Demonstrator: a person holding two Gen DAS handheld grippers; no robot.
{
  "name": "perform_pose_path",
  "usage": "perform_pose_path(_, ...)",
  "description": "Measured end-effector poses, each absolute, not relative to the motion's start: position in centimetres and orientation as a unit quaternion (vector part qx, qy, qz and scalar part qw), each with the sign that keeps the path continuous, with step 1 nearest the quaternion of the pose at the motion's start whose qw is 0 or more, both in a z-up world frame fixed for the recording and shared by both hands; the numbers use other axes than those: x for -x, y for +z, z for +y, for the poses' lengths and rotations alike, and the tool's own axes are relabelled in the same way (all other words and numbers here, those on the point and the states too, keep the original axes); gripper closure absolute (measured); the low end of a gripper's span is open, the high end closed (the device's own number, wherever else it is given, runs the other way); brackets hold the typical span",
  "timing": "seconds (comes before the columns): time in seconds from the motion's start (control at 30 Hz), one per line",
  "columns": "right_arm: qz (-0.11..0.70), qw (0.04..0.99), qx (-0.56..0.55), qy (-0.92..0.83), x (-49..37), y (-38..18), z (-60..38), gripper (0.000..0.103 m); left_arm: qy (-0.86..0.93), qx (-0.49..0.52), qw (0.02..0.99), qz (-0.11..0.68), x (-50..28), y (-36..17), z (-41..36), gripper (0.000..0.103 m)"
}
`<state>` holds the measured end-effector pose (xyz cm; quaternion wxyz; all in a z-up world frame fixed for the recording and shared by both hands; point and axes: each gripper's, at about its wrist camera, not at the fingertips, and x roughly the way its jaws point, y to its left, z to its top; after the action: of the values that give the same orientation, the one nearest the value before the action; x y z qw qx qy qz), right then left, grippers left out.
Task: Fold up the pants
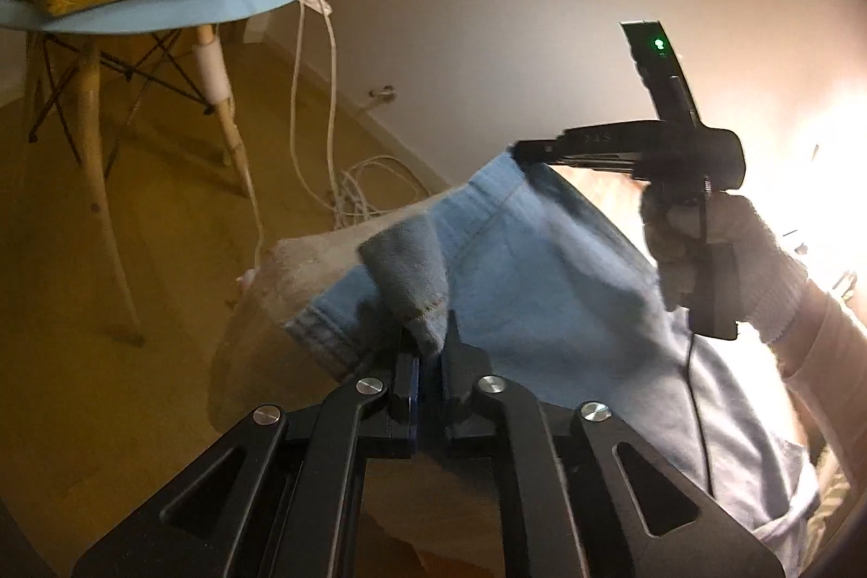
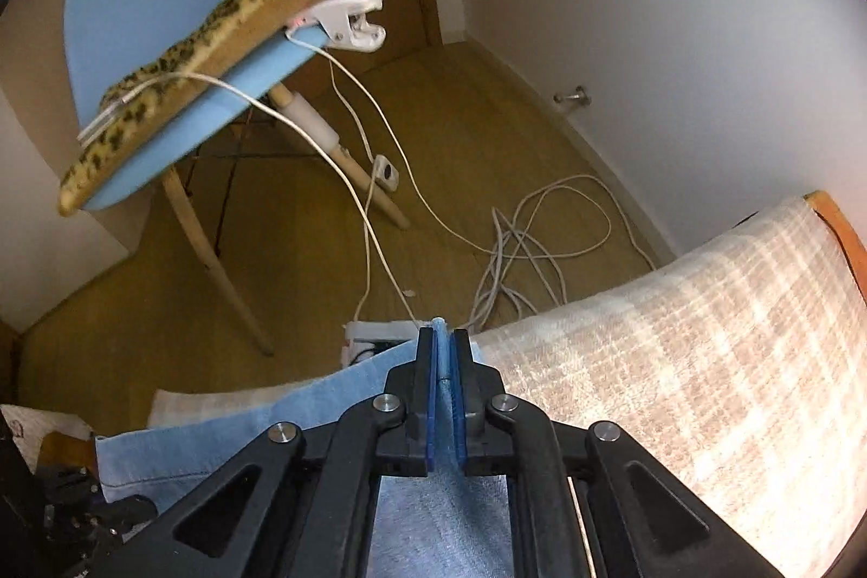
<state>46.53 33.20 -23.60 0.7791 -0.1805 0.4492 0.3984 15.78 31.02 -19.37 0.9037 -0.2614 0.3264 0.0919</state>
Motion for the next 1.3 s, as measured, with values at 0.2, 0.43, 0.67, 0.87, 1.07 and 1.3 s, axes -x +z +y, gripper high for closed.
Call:
perform_pose_path(0.2, 0.437, 0.796, 0.155, 0.39, -46.4, -21.9, 31.4, 0.067, 0.143, 0.208, 0.911, 0.327, -16.2, -18.5, 30.8, 0.084)
perform_pose_path(0.43, 0.427, 0.809, 0.122, 0.386, -45.2, -17.8, 26.5, 0.046, 0.159, 0.199, 0.909, 0.329, -15.2, -17.7, 31.6, 0.082)
perform_pose_path(0.67, 0.409, 0.825, 0.104, 0.376, -41.0, -12.6, 19.9, 0.039, 0.142, 0.199, 0.918, 0.311, -13.7, -14.2, 31.0, 0.065)
perform_pose_path(0.87, 0.398, 0.843, 0.094, 0.35, -35.5, -8.1, 12.8, 0.034, 0.081, 0.205, 0.925, 0.31, -13.0, -11.4, 28.4, 0.057)
perform_pose_path(1.07, 0.389, 0.865, 0.07, 0.31, -29.4, -3.1, 4.2, 0.034, 0.008, 0.179, 0.934, 0.31, -12.6, -8.6, 23.7, 0.055)
perform_pose_path(1.3, 0.376, 0.897, 0.053, 0.228, -21.9, 1.6, -6.4, 0.034, -0.074, 0.16, 0.935, 0.308, -12.5, -6.2, 17.2, 0.049)
